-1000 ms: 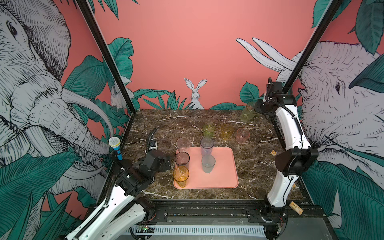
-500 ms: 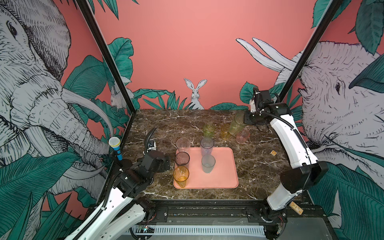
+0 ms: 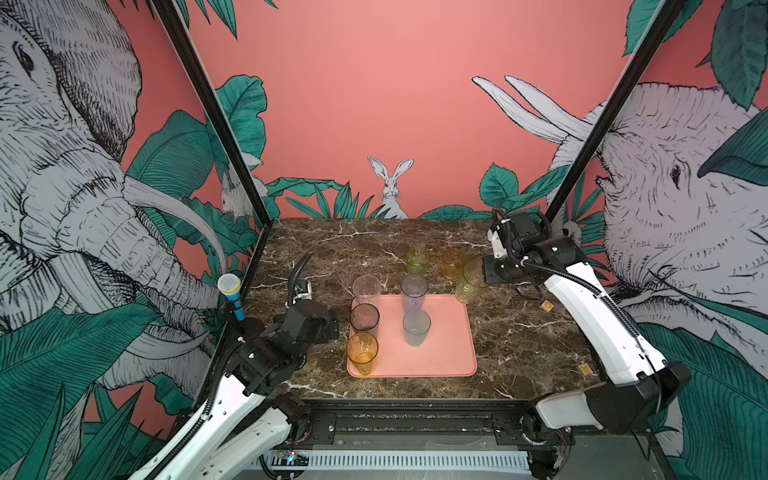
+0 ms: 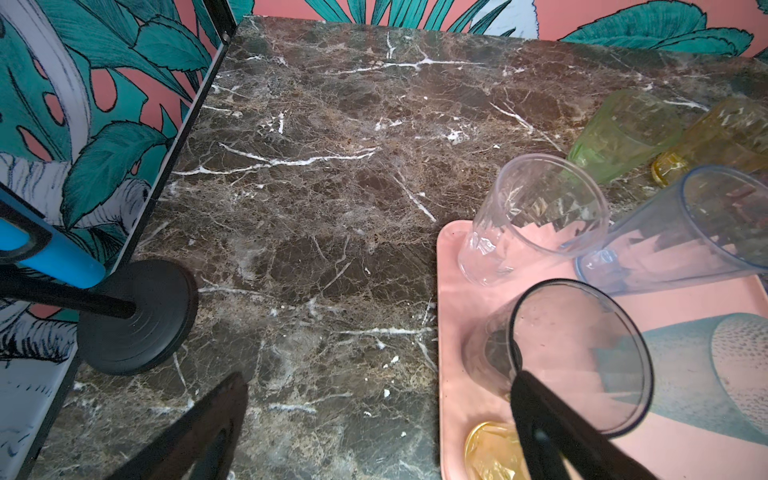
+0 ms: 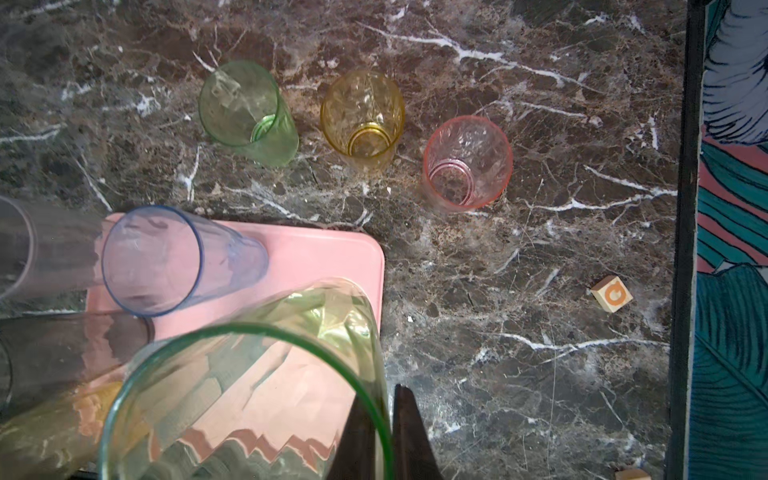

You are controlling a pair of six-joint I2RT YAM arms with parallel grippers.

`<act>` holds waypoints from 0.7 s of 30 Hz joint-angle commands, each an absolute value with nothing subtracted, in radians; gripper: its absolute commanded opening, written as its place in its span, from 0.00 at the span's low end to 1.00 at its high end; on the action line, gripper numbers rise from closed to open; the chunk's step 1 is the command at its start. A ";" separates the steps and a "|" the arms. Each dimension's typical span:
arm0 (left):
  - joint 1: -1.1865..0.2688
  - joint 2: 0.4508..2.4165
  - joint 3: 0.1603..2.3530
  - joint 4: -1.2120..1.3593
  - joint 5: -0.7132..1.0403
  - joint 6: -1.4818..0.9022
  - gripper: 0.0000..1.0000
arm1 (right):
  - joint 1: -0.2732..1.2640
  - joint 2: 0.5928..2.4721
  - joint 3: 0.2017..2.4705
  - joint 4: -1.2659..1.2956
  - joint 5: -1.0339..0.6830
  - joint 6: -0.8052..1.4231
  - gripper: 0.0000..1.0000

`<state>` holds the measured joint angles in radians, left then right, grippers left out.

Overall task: Place the glasses into the tray
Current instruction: 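Lift the green glass with the right gripper and carry it toward the tray, then lower the green glass onto the tray beside the teal frosted cup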

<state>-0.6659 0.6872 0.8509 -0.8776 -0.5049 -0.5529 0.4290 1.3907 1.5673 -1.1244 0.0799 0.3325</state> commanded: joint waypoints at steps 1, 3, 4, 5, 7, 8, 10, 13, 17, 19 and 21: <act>-0.663 0.685 0.873 -0.902 -0.497 -0.562 0.99 | 0.481 1.330 1.528 -1.139 0.132 0.330 0.00; -0.663 0.679 0.871 -0.901 -0.489 -0.569 0.99 | 0.505 1.311 1.502 -1.164 0.161 0.347 0.00; -0.663 0.675 0.869 -0.900 -0.483 -0.570 0.99 | 0.511 1.304 1.490 -1.174 0.163 0.352 0.00; -0.663 0.670 0.869 -0.900 -0.477 -0.569 0.99 | 0.520 1.295 1.474 -1.181 0.163 0.361 0.00; -0.663 0.658 0.871 -0.928 -0.501 -0.558 0.99 | 0.541 1.270 1.427 -1.176 0.155 0.387 0.00; -0.664 0.649 0.874 -0.951 -0.529 -0.561 0.99 | 0.556 1.252 1.396 -1.162 0.145 0.401 0.00; -0.663 0.622 0.874 -0.980 -0.565 -0.555 0.99 | 0.588 1.219 1.345 -1.134 0.131 0.424 0.00; -0.663 0.578 0.867 -0.994 -0.580 -0.548 0.99 | 0.656 1.182 1.254 -1.086 0.113 0.456 0.00; -0.664 0.539 0.857 -1.002 -0.582 -0.552 0.99 | 0.754 1.170 1.193 -1.042 0.118 0.501 0.00; -0.663 0.534 0.853 -1.006 -0.581 -0.555 0.99 | 0.798 1.170 1.170 -1.021 0.124 0.524 0.00; -0.662 0.535 0.853 -1.011 -0.578 -0.558 0.99 | 0.838 1.171 1.152 -1.007 0.134 0.550 0.00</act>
<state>-0.6659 0.5358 0.8509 -0.9783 -0.5594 -0.5499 0.8013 1.1862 1.1606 -1.0641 0.1169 0.4877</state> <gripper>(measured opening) 0.993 0.079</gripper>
